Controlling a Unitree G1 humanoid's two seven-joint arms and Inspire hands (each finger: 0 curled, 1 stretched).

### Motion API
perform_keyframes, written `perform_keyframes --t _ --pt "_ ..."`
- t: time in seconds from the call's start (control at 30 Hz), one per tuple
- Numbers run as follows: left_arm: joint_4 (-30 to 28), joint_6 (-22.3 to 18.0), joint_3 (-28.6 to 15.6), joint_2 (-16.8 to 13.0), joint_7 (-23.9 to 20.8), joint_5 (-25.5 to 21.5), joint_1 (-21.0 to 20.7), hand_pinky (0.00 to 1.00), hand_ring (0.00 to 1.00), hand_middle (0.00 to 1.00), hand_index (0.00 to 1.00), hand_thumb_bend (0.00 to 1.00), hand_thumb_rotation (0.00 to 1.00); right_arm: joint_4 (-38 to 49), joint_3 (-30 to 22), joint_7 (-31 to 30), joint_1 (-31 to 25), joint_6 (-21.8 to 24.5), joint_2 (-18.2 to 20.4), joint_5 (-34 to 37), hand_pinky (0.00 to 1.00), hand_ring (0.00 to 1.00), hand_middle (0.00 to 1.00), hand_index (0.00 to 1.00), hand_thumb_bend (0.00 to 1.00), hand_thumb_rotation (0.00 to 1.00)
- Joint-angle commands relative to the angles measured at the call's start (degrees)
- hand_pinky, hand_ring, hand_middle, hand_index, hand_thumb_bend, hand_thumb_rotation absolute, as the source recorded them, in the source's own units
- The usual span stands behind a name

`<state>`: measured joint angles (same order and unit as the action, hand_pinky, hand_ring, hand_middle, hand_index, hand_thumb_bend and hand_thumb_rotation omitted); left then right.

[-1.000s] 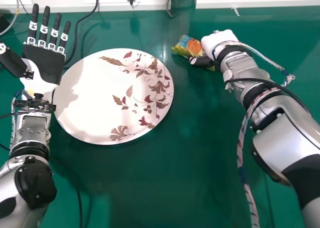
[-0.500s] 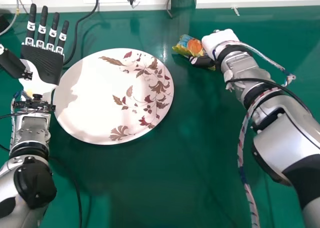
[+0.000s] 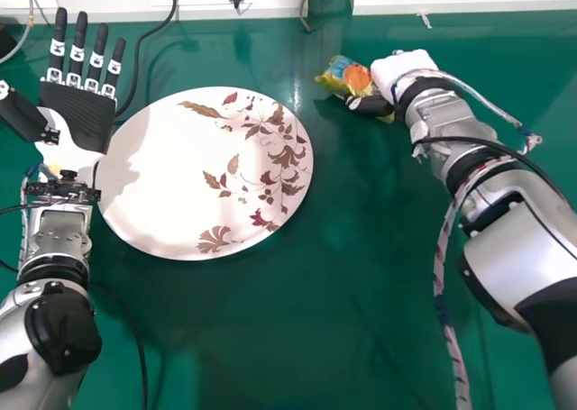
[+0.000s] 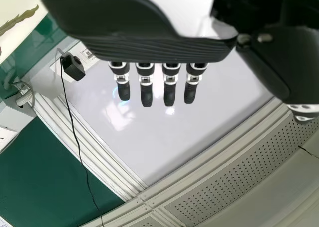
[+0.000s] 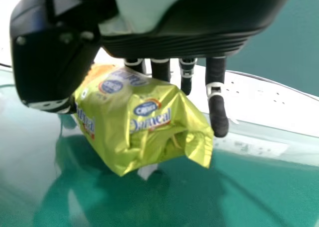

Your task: Pick up biscuit and place it in the plate

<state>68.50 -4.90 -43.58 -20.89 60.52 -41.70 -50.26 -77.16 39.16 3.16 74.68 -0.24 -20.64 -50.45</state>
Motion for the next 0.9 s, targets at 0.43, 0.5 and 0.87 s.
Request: perform_keyframes --t 0.43,0.5,0.87 --pt "0.8 2.3 -0.5 -1.3 0.6 -0.6 0.0 1.0 0.97 1.0 0.99 1.0 0.65 2.0 -1.4 -1.8 1.6 0.2 -1.1 1.1 0.24 0.36 0.47 0.56 0.49 0.0" --pt "0.8 2.7 -0.6 -1.4 0.5 -0.7 0.0 1.0 0.96 1.0 0.99 1.0 0.66 2.3 -1.4 -2.0 1.7 0.3 -1.2 1.1 0.24 0.36 0.47 0.56 0.49 0.0" --pt "0.8 1.8 -0.4 -1.6 0.9 -0.3 0.0 1.0 0.92 0.96 0.99 1.0 0.68 4.1 -2.3 -1.3 2.0 -0.7 -2.2 1.5 0.23 0.44 0.43 0.52 0.5 0.0"
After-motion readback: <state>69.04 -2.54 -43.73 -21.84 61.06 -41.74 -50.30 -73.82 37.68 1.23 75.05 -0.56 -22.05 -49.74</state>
